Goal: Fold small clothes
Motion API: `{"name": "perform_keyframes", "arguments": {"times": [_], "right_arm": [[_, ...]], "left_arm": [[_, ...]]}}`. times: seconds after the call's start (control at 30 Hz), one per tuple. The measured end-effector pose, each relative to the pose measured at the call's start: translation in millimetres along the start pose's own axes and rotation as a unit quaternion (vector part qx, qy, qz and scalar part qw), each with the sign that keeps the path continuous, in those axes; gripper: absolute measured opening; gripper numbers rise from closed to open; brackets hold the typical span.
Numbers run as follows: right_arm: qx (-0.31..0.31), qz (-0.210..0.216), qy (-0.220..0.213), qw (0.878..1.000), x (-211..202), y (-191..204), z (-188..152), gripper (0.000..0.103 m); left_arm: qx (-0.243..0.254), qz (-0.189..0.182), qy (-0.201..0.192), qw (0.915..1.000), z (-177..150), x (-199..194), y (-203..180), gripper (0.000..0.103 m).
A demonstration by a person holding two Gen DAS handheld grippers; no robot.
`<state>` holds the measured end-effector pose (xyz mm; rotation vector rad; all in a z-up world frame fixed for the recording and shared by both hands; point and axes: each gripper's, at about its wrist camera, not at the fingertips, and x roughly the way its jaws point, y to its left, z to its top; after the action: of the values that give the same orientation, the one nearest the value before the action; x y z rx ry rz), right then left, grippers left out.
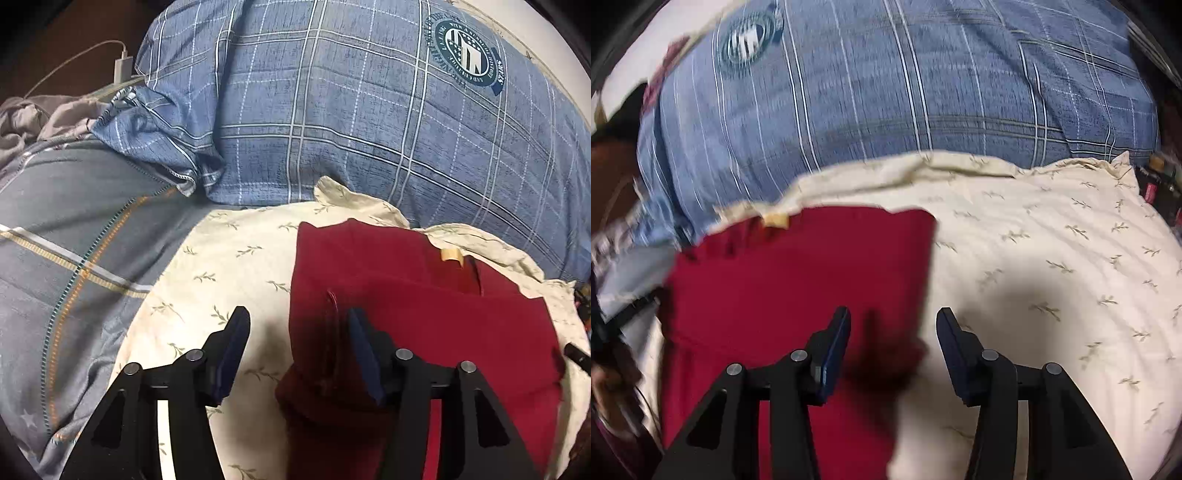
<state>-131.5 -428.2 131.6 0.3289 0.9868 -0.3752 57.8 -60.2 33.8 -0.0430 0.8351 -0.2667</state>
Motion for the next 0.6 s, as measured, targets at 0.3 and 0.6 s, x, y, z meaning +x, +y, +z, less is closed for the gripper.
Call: {"name": "perform_keyframes", "arguments": {"times": [0.3, 0.6], "right_arm": [[-0.017, -0.032, 0.006, 0.999, 59.0, 17.3, 7.4, 0.041], [-0.006, -0.011, 0.006, 1.0, 17.1, 5.5, 0.4, 0.044]], "left_arm": [[0.006, 0.054, 0.023, 0.9983, 5.1, 38.7, -14.0, 0.061], [0.023, 0.053, 0.023, 0.998, -2.5, 33.9, -20.7, 0.059]]}}
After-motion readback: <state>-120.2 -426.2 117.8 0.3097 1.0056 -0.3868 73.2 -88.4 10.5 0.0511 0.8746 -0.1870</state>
